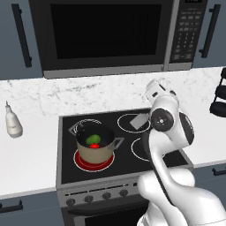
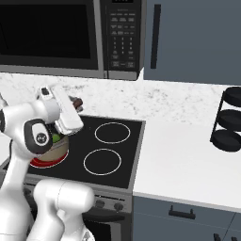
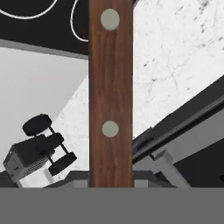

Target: Put the tomato and avocado in the pot. Retrieve the spatula and lightly stir the vegetables in the pot.

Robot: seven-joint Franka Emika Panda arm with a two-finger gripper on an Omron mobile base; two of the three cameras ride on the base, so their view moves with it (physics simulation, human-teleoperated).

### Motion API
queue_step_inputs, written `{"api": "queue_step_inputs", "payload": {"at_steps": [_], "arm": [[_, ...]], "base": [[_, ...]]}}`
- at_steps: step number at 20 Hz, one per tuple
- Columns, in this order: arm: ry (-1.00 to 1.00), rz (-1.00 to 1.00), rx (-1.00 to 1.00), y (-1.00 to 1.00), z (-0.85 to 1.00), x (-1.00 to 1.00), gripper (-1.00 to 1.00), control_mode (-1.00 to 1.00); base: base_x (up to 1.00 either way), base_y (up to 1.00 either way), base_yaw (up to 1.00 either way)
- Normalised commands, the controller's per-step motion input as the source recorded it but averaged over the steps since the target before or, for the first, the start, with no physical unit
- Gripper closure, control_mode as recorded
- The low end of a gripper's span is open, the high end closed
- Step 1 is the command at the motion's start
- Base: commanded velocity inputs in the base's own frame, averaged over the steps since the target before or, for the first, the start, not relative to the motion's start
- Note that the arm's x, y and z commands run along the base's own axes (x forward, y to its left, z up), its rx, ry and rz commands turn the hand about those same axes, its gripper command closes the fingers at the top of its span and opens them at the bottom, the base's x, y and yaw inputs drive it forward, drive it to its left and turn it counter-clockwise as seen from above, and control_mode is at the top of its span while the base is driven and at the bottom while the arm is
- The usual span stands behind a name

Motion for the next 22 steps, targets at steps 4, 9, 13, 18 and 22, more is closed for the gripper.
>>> {"api": "queue_step_inputs", "payload": {"at_steps": [4, 9, 13, 18, 22], "arm": [[0.06, 0.09, -0.45, 1.0, 0.26, 0.18, 1.0, -1.0], [0.11, 0.08, -0.4, 0.95, 0.02, 0.31, 1.0, -1.0], [0.07, 0.07, -0.35, 0.72, -0.13, 0.65, 1.0, -1.0], [0.06, 0.07, -0.31, 0.78, -0.17, 0.63, 1.0, -1.0], [0.14, 0.11, -0.26, 0.86, -0.72, 0.29, 1.0, -1.0]], "base": [[0.0, 0.0, 0.0], [0.0, 0.0, 0.0], [0.0, 0.0, 0.0], [0.0, 0.0, 0.0], [0.0, 0.0, 0.0]]}}
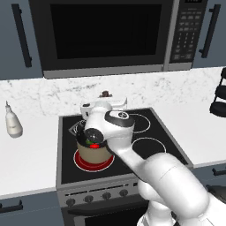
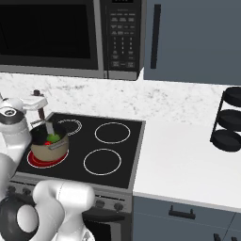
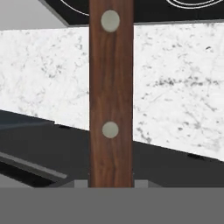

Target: Put the tomato and avocado in the pot. Retrieve the spatula and lightly stir the vegetables in the pot.

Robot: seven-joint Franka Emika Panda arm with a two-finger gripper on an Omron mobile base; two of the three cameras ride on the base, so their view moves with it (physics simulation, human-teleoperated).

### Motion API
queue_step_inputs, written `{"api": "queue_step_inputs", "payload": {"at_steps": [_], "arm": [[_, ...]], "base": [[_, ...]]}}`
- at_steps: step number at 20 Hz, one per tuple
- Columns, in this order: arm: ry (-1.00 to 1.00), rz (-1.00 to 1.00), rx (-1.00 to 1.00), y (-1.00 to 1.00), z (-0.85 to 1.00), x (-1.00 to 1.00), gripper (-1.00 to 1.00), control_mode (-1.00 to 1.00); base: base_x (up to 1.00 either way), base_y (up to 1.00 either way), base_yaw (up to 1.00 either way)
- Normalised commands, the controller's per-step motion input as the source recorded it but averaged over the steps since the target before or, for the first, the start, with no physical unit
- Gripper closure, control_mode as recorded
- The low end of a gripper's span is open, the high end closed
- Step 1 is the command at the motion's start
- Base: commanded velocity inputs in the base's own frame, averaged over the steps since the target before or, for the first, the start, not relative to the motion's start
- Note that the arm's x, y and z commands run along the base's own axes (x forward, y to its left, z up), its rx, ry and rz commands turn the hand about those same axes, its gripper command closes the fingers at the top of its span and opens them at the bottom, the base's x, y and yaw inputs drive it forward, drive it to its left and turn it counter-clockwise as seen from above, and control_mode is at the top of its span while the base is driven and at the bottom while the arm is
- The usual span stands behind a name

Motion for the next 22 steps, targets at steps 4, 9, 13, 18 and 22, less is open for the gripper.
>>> {"api": "queue_step_inputs", "payload": {"at_steps": [4, 9, 13, 18, 22], "arm": [[0.1, 0.12, -0.2, 0.66, -0.73, 0.23, 1.0, -1.0], [0.01, 0.12, -0.12, 0.31, -0.36, 0.32, 1.0, -1.0], [0.0, 0.15, -0.03, 0.14, -0.29, 0.3, 1.0, -1.0], [0.01, 0.19, 0.0, 0.0, -0.39, 0.21, 1.0, -1.0], [0.03, 0.15, 0.0, 0.0, -0.36, 0.0, 1.0, -1.0]], "base": [[0.0, 0.0, 0.0], [0.0, 0.0, 0.0], [0.0, 0.0, 0.0], [0.0, 0.0, 0.0], [0.0, 0.0, 0.0]]}}
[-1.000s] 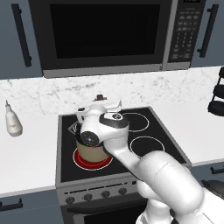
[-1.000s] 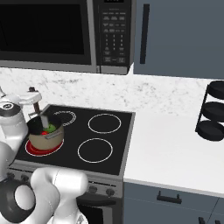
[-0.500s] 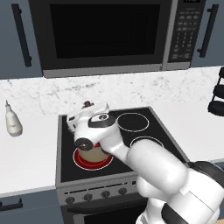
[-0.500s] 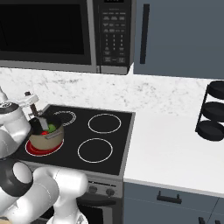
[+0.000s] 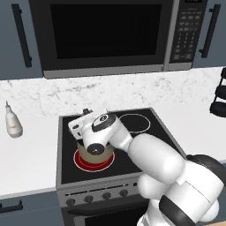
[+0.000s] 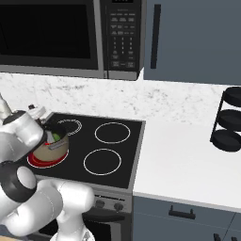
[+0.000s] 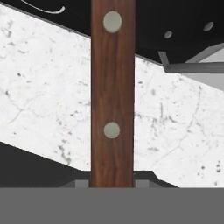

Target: Put the tomato and avocado in the pot. Retrieve the spatula and lightly stir the vegetables in the pot.

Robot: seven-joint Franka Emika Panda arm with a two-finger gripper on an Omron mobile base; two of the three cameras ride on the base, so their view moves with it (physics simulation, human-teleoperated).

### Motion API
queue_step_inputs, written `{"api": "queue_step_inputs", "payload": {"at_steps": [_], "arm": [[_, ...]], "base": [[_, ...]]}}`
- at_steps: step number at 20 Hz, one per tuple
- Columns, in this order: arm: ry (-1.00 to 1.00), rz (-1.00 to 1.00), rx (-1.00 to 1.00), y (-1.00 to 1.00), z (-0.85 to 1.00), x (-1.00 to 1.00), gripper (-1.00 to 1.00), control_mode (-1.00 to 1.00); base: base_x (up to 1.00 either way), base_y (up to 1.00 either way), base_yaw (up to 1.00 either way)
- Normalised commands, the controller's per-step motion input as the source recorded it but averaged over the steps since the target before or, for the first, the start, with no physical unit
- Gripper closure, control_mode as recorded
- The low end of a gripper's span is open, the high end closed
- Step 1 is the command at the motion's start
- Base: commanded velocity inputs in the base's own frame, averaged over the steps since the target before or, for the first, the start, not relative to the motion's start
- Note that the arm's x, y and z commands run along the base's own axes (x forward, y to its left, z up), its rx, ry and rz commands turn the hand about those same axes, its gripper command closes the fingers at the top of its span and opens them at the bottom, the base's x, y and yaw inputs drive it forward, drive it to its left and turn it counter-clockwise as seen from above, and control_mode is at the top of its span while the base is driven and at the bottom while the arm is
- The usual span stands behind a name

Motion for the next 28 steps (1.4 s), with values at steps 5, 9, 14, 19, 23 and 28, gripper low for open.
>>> {"api": "queue_step_inputs", "payload": {"at_steps": [5, 9, 14, 19, 23, 28], "arm": [[0.01, 0.09, 0.02, 0.0, -0.01, -0.01, 1.0, -1.0], [0.05, 0.05, 0.05, 0.05, -0.19, 0.06, 1.0, -1.0], [0.01, 0.05, 0.06, 0.15, -0.29, 0.07, 1.0, -1.0], [0.0, 0.05, 0.1, 0.13, -0.33, 0.1, 1.0, -1.0], [0.0, 0.1, 0.18, 0.21, -0.08, 0.19, 1.0, -1.0], [0.0, 0.13, 0.22, 0.19, 0.0, 0.09, 1.0, -1.0]], "base": [[0.0, 0.0, 0.0], [0.0, 0.0, 0.0], [0.0, 0.0, 0.0], [0.0, 0.0, 0.0], [0.0, 0.0, 0.0], [0.0, 0.0, 0.0]]}}
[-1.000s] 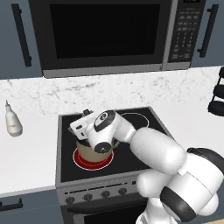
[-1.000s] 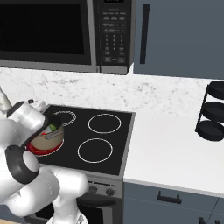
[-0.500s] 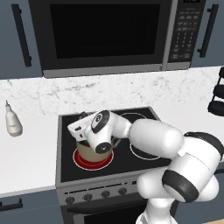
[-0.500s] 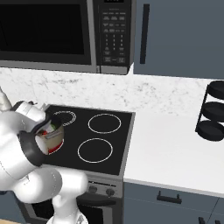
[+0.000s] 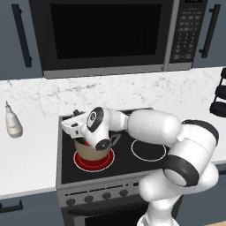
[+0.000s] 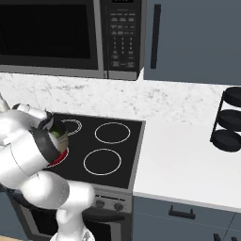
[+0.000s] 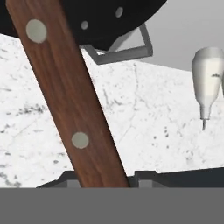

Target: Put the tomato and avocado in the pot. Retrieve the spatula and lightly stir the vegetables in the pot.

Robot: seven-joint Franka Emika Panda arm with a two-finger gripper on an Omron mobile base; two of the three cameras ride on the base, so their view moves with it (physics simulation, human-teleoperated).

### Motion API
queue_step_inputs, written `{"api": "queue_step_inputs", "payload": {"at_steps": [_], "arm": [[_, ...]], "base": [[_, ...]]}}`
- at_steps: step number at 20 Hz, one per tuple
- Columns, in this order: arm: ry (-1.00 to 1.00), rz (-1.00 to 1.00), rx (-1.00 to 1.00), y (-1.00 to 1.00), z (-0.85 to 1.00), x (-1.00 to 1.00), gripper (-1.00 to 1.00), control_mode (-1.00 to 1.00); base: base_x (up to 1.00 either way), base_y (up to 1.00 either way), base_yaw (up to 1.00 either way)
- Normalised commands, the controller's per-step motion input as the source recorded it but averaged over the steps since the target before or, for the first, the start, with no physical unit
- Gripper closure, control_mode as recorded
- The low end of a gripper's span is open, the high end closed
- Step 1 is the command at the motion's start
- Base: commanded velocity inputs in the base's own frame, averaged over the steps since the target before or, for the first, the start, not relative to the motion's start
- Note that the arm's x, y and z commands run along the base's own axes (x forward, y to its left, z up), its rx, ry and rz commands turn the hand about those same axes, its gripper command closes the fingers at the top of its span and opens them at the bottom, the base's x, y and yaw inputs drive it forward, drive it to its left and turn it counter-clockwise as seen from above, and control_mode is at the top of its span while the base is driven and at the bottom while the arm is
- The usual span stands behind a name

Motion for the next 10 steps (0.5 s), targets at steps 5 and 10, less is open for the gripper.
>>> {"api": "queue_step_inputs", "payload": {"at_steps": [5, 10], "arm": [[0.0, 0.06, 0.23, 0.0, -0.05, -0.11, 1.0, -1.0], [0.0, 0.0, 0.19, 0.0, -0.12, -0.55, 1.0, -1.0]], "base": [[0.0, 0.0, 0.0], [0.0, 0.0, 0.0]]}}
